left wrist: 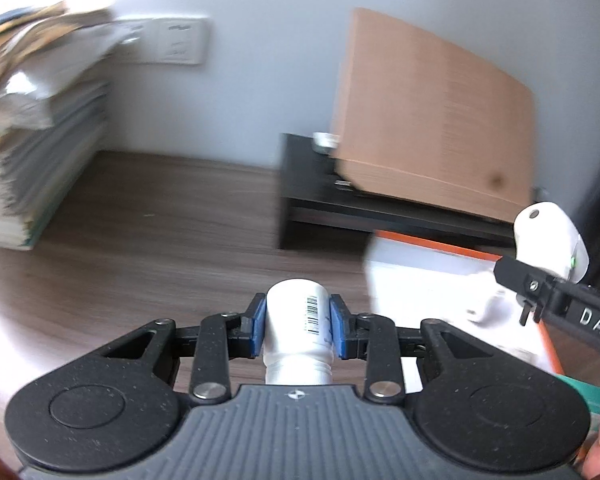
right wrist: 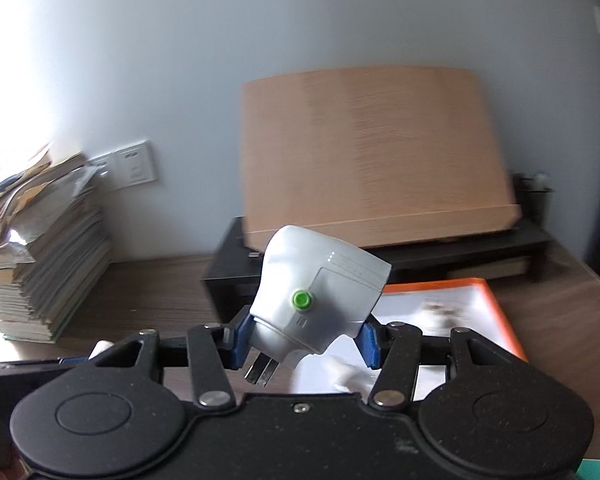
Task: Organize rigid objects
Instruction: 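Carry the pill bottle in the left tool and adapter in the right tool to the tray, then hold the pill bottle and the adapter above the tray with both tools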
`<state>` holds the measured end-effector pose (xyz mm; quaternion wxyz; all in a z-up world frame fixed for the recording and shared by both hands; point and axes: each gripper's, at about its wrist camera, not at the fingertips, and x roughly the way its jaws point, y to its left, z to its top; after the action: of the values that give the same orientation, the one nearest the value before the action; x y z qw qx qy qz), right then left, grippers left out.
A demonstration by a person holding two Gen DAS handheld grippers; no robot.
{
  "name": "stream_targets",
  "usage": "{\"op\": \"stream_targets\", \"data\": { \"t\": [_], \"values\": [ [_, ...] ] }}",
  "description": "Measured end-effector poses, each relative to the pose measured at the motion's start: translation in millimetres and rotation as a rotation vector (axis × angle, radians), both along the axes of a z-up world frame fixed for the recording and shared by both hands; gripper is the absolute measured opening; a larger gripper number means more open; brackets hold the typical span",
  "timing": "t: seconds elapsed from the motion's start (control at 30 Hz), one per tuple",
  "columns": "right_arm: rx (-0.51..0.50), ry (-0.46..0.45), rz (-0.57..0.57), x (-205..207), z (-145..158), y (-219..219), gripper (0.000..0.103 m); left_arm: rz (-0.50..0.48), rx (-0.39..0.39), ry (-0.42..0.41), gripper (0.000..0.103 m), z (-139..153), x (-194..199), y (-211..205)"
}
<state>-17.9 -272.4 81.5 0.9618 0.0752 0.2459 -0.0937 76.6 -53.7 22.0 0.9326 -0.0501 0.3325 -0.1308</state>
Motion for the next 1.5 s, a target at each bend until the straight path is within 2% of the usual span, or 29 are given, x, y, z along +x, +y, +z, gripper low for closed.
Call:
{"op": "stream_targets", "data": {
  "t": [0.3,0.67,1.17,1.5],
  "values": [
    [-0.007,-0.018,-0.125,-69,8,-66,0.062,-0.159,-0.011,-0.024,0.033,1,-27,-80],
    [0.013,-0.034,-0.185,-111,4,-107,0.063,-0.198,0.002,-0.02,0.033,-2,-43,-113],
    [0.02,-0.062,-0.162,-122,11,-112,0.063,-0.196,-0.01,-0.042,0.033,4,-52,-112],
    [0.016,-0.028,-0.108,-99,9,-96,0.063,-0.216,-0.024,-0.029,0.033,0,-42,-113]
  ]
}}
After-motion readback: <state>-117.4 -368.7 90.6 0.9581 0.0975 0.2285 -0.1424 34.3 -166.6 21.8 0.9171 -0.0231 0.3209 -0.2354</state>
